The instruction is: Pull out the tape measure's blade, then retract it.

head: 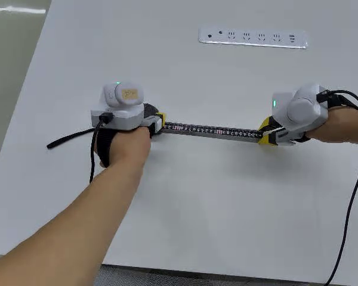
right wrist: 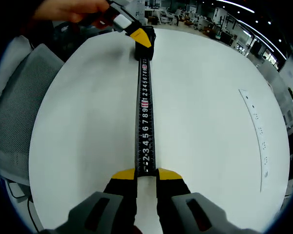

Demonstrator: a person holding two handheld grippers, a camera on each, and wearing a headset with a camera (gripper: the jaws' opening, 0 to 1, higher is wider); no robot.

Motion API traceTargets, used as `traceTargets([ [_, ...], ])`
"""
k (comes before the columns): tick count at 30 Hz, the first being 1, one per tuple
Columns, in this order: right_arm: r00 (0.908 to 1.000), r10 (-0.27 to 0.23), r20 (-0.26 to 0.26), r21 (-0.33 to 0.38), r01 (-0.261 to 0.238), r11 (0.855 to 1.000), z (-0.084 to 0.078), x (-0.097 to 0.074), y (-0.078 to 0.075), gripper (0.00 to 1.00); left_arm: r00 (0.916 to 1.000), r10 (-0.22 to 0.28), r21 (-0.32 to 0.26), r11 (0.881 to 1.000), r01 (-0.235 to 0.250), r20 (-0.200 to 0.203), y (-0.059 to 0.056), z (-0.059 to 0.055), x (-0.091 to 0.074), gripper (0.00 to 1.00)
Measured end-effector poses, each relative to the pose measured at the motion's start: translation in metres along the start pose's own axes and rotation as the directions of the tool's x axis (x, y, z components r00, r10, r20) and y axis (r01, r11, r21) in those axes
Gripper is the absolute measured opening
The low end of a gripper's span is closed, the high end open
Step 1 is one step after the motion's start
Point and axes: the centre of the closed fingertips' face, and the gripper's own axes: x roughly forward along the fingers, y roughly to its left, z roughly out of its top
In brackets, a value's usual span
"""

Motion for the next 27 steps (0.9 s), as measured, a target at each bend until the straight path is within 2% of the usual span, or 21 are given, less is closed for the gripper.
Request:
traceTargets([
  [27,0.9989,-0.037,0.031,-0.040,0.038,0.998,0.012,0.003,-0.004,0.14,0.9999,-0.016,0.011,1.000,0.017,-0.005,-0.001,0.000,0.000,0.59],
])
